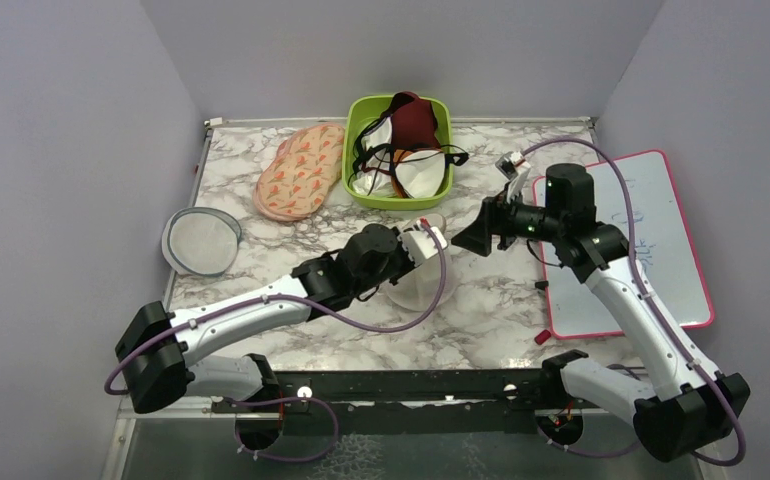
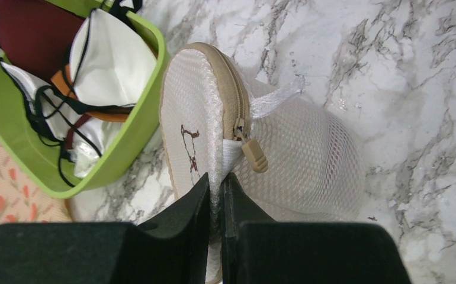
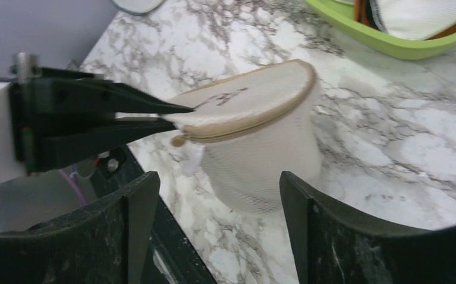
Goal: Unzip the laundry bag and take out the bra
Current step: Unzip the laundry bag at the center of the board.
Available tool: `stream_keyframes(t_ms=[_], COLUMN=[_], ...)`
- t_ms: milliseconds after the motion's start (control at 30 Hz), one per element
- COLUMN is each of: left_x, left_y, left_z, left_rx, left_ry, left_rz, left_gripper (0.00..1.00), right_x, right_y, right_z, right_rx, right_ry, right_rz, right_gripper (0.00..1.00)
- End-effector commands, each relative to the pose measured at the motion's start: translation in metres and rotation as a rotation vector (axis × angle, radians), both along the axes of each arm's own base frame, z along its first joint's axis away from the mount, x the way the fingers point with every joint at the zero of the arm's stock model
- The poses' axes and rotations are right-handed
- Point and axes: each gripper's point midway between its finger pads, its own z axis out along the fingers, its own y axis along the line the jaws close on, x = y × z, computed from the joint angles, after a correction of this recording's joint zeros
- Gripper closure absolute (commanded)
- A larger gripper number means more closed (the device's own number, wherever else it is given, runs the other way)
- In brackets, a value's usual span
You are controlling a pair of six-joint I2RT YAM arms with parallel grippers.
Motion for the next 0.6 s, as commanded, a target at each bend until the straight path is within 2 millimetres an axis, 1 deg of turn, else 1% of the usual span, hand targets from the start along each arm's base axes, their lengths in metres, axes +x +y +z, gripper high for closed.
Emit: stream_keyframes(t_ms=[0,67,100,167,267,400,433,500,567], left_x=[-0.003,-0.003,-0.003,-0.003,-0.002,-0.001,-0.001,0.001,0.003], left_y=[-0.013,-0.015,-0.016,-0.016,-0.016,-0.014,-0.013,-0.012,-0.011], left_z=[0.0,-0.002,-0.004,-0.008,-0.008,-0.004,-0.002,0.004,0.009], left_rx=[-0.06,-0.063,-0.059,-0.047,-0.047,-0.061,-0.068,-0.098,-0.143], left_ry=[0.129,0.149,0.158,0.172,0.177,0.177,0.179,0.18,0.203], left_rz=[-0.01,-0.013,-0.01,-0.011,-0.011,-0.016,-0.018,-0.023,-0.031], left_gripper=[1.0,1.0,1.0,1.0,1.0,1.0,1.0,1.0,1.0], right_x=[-0.03,-0.034,-0.038,-0.042,-0.039,-0.028,-0.027,-0.03,-0.027], right_y=[0.024,0.032,0.038,0.049,0.056,0.05,0.049,0.052,0.053], right_z=[-0.007,-0.016,-0.018,-0.021,-0.018,-0.011,-0.01,-0.014,-0.013], right_rx=[0.102,0.099,0.094,0.071,0.03,-0.002,0.0,0.018,0.061], right_ry=[0.092,0.121,0.125,0.117,0.069,-0.019,-0.051,-0.134,-0.235], right_rz=[0.15,0.162,0.179,0.187,0.165,0.11,0.115,0.169,0.163], right_gripper=[0.42,0.48,0.53,0.58,0.58,0.58,0.57,0.56,0.56])
